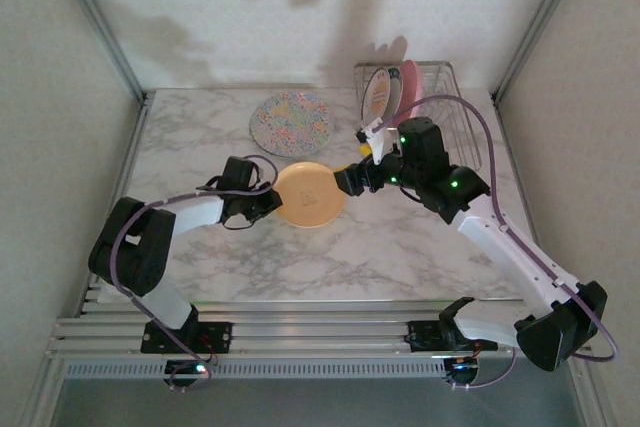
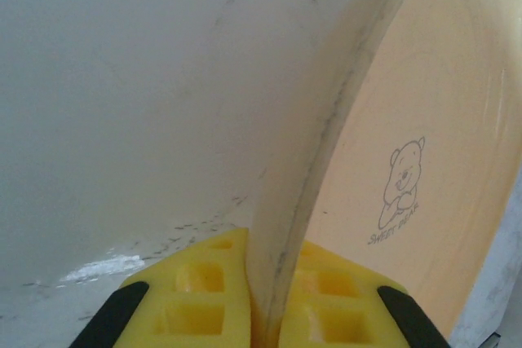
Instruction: Unload the plates from the dish rack
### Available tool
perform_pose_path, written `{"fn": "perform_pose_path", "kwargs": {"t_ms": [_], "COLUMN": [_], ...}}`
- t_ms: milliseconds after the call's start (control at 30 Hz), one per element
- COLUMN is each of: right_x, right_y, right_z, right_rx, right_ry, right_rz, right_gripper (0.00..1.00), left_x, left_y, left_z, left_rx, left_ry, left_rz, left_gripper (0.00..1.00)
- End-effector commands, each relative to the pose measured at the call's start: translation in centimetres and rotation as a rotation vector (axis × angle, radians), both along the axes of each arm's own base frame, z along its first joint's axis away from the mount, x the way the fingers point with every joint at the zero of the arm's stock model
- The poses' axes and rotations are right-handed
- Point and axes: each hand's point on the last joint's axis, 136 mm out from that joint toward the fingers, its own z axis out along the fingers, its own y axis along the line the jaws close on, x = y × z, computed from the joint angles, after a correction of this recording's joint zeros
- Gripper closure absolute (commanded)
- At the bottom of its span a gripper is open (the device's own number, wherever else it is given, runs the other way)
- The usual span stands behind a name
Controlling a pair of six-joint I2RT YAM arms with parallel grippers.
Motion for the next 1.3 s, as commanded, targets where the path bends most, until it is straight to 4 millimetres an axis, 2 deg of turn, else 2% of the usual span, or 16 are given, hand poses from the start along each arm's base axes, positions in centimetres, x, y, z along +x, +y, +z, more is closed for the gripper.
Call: {"fn": "perform_pose_path", "kwargs": {"t_ms": [0,433,633,733,867,1000,1133,1267], "right_x": [-0.3,1.7,3.9,5.7,8.7,11.5,14.5,17.9], "right_y": [0.3,0.2,-1.4,-3.7,-8.9,-12.3,-14.5,-15.9], "right_z": [0.7,0.7,1.8,3.0,5.2,6.2,6.7,5.8], "right_rx": [-0.003,-0.022,-0.046,-0.079,-0.146,-0.163,-0.179,-0.217], "right_ry": [-0.053,-0.059,-0.093,-0.124,-0.17,-0.116,-0.064,-0.034], "right_rz": [0.03,-0.045,-0.196,-0.359,-0.644,-0.788,-0.892,-0.969], "right_gripper": [0.13,0.13,0.12,0.12,0.1,0.14,0.2,0.25], "left_x": [0.0,-1.0,-0.8,-0.7,-0.6,-0.4,-0.1,0.2], "left_y": [0.3,0.2,0.2,0.2,0.6,0.8,1.2,2.0], "left_z": [-0.5,-2.2,-2.1,-2.0,-1.5,-0.9,0.2,2.4], "left_rx": [-0.001,0.026,0.032,0.04,0.077,0.1,0.127,0.157], "left_ry": [-0.005,0.039,0.038,0.037,0.03,0.025,0.004,-0.037], "left_rz": [0.009,-0.022,-0.027,-0.031,-0.033,-0.04,-0.032,-0.002], "left_gripper": [1.0,1.0,0.84,0.77,0.63,0.52,0.41,0.3]}}
